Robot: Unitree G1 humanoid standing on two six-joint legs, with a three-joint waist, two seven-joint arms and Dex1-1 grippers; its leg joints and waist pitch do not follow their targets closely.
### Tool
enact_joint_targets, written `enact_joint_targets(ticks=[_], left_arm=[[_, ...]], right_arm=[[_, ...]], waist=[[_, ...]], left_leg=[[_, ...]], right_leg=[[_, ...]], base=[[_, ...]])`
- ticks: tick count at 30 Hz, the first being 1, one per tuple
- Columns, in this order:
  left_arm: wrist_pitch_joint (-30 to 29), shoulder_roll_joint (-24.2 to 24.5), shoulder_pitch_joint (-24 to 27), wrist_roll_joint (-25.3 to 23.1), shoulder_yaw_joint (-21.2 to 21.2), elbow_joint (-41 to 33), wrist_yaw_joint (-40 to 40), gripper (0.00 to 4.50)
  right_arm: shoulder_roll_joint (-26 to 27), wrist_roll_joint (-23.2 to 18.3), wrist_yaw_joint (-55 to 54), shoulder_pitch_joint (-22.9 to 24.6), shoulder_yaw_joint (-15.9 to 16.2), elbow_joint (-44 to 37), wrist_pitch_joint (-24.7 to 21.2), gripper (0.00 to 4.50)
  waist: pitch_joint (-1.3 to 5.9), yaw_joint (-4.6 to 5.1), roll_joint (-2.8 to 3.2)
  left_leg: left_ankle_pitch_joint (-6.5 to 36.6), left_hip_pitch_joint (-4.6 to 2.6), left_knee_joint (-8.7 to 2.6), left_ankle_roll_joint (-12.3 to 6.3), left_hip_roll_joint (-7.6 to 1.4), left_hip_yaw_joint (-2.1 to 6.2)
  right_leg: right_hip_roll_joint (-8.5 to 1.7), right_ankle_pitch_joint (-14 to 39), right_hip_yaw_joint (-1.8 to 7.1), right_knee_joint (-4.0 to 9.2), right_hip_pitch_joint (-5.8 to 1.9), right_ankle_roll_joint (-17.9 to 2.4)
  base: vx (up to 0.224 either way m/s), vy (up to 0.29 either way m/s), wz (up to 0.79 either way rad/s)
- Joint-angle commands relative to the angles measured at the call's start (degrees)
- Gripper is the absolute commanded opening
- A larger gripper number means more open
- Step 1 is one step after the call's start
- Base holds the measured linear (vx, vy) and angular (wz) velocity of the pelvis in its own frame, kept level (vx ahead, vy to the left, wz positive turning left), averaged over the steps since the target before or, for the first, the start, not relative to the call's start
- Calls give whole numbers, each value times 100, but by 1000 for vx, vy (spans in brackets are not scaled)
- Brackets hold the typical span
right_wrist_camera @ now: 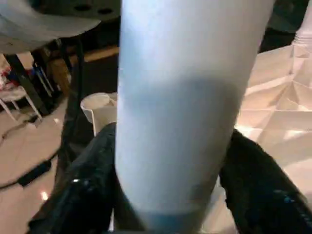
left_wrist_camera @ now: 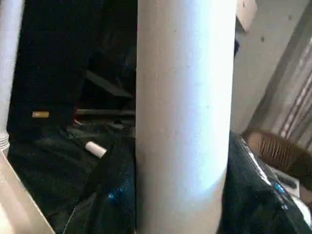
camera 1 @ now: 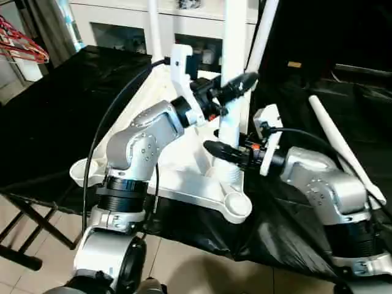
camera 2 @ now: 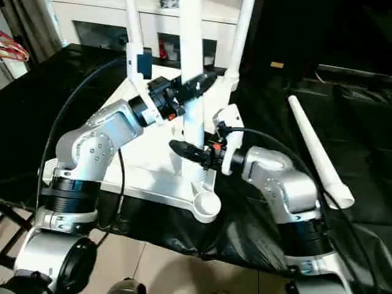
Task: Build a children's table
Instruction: Pick table leg
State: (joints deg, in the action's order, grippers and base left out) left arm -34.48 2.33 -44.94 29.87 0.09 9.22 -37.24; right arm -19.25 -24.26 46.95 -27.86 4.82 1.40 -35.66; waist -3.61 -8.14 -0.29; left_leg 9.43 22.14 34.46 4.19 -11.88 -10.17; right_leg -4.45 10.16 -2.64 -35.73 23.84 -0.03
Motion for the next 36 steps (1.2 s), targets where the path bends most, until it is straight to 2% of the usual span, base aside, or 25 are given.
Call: enact_joint_targets(ticks=[1,6,15,36], left_arm=[[41,16,-43,-59,-116,-132,-113,182],[27,33,-86,-35,-139,-95,-162,182],[22,92,-136,-5,-184,-78,-299,182],[30,173,-146,-32,-298,-16,-557,182]], right_arm=[[-143,112,64,-109,27,89,-15,311],[-278,117,195,-129,146,101,-183,313],[-322,129,264,-175,300,241,-356,313],[-300,-5,233,-247,146,218,-312,313]], waist=[[460,27,-114],[462,25,-137],[464,26,-126],[474,27,-104]], left_leg=[[689,-70,-350,-87,-55,-10],[671,-70,-340,-117,-53,-14],[674,-76,-339,-113,-54,-13],[691,-80,-334,-85,-54,-9]], right_leg=[[-271,878,184,392,-353,-915],[-269,859,183,389,-355,-954],[-270,823,182,381,-350,-1011],[-266,669,183,365,-364,-1081]], base=[[0,0,0],[0,0,0],[0,0,0],[0,0,0]])
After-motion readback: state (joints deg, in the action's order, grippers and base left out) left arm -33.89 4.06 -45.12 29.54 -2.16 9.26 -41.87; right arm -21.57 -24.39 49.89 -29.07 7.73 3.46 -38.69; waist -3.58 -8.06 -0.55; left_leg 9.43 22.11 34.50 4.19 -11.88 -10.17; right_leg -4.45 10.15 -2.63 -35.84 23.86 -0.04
